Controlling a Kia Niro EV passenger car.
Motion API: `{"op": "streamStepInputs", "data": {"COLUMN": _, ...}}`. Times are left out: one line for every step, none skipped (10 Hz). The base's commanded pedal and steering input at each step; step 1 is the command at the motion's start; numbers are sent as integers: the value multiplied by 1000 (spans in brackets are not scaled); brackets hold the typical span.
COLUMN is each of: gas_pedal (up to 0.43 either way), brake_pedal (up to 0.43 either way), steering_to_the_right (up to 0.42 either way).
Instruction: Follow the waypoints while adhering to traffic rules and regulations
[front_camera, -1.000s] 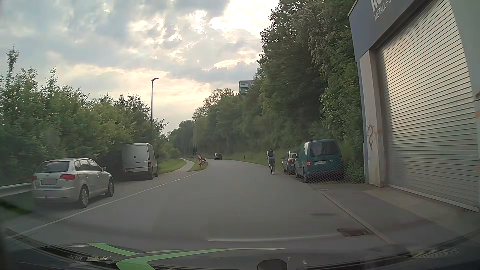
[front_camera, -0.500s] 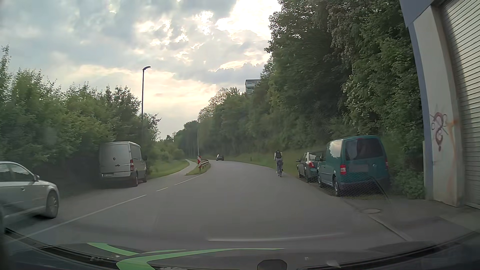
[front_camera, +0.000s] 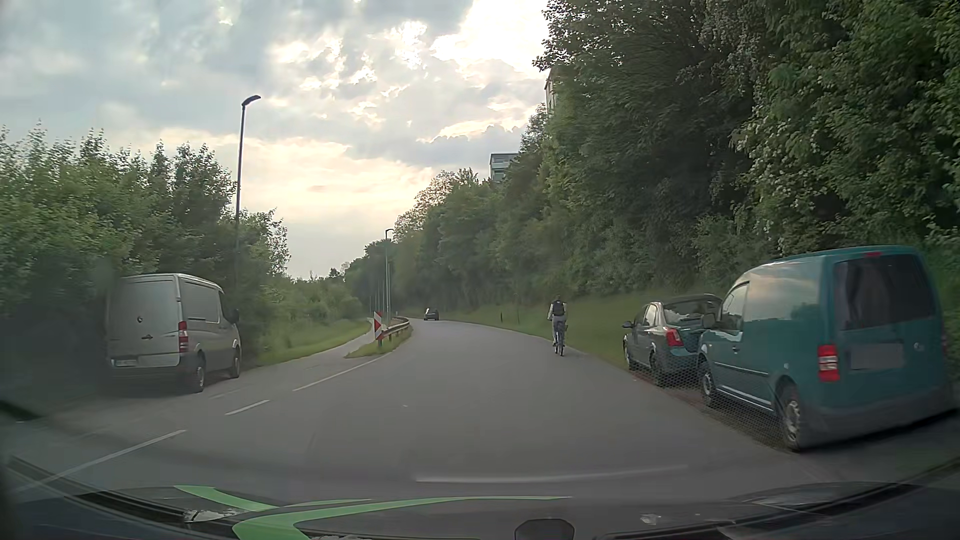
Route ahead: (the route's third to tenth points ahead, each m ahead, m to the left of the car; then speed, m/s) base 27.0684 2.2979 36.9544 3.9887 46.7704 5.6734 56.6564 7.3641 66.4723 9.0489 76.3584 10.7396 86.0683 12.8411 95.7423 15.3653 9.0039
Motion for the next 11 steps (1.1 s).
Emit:
{"op": "streamStepInputs", "data": {"gas_pedal": 240, "brake_pedal": 0, "steering_to_the_right": -4}}
{"op": "streamStepInputs", "data": {"gas_pedal": 240, "brake_pedal": 0, "steering_to_the_right": -4}}
{"op": "streamStepInputs", "data": {"gas_pedal": 240, "brake_pedal": 0, "steering_to_the_right": -6}}
{"op": "streamStepInputs", "data": {"gas_pedal": 240, "brake_pedal": 0, "steering_to_the_right": -8}}
{"op": "streamStepInputs", "data": {"gas_pedal": 240, "brake_pedal": 0, "steering_to_the_right": -12}}
{"op": "streamStepInputs", "data": {"gas_pedal": 240, "brake_pedal": 0, "steering_to_the_right": -15}}
{"op": "streamStepInputs", "data": {"gas_pedal": 240, "brake_pedal": 0, "steering_to_the_right": -17}}
{"op": "streamStepInputs", "data": {"gas_pedal": 240, "brake_pedal": 0, "steering_to_the_right": -20}}
{"op": "streamStepInputs", "data": {"gas_pedal": 240, "brake_pedal": 0, "steering_to_the_right": -26}}
{"op": "streamStepInputs", "data": {"gas_pedal": 240, "brake_pedal": 0, "steering_to_the_right": -32}}
{"op": "streamStepInputs", "data": {"gas_pedal": 240, "brake_pedal": 0, "steering_to_the_right": -36}}
